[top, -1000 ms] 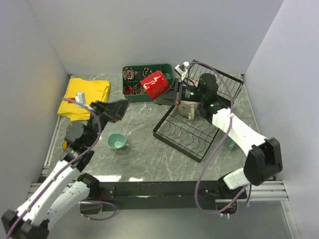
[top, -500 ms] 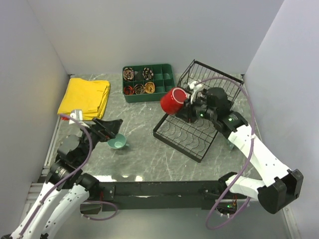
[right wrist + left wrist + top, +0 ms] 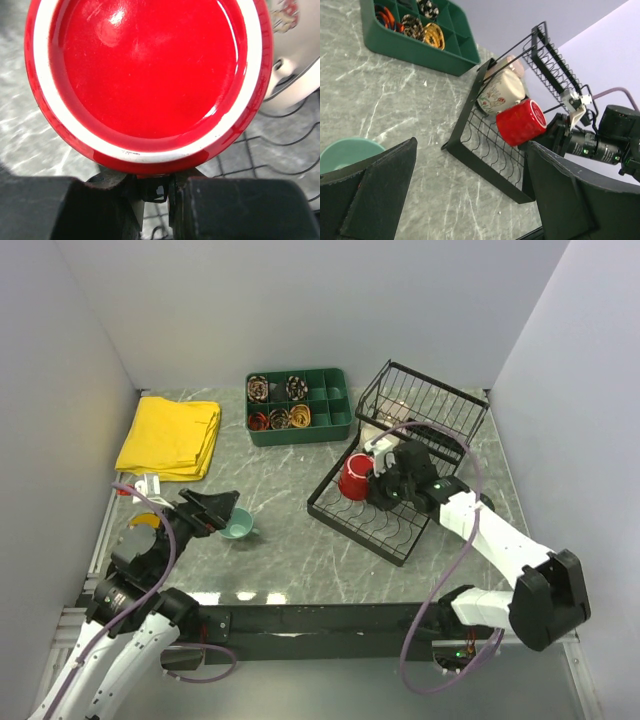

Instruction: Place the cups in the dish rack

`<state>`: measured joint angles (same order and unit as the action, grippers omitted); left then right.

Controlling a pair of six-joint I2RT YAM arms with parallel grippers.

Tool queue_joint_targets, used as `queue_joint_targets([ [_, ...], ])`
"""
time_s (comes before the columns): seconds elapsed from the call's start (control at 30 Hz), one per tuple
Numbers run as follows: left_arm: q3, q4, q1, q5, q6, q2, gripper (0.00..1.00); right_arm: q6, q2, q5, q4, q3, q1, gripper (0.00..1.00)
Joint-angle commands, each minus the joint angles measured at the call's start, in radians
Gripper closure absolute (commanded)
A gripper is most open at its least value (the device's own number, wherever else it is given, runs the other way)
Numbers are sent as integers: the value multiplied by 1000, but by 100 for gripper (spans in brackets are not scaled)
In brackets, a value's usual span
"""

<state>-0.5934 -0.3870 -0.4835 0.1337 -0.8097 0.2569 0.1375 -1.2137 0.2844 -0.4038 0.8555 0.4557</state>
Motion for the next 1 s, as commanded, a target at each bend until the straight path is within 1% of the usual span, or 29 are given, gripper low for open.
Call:
queue_joint_targets([
  [0.0, 21, 2, -1, 9, -26, -7, 4, 48, -64, -88, 146, 48, 14, 100],
  [0.2, 17, -19, -1, 27, -22, -10, 4, 51, -184, -128, 166, 97, 34, 100],
  [0.33, 15, -42, -1, 37, -25, -19, 4, 48, -227, -149, 191, 106, 57, 100],
  [0.6, 18, -53, -1, 40, -32, -28, 4, 30, -317, -191, 207, 140, 58, 100],
  [0.97, 32, -52, -1, 34, -45, -31, 4, 22, -354, -248, 226, 148, 55, 100],
])
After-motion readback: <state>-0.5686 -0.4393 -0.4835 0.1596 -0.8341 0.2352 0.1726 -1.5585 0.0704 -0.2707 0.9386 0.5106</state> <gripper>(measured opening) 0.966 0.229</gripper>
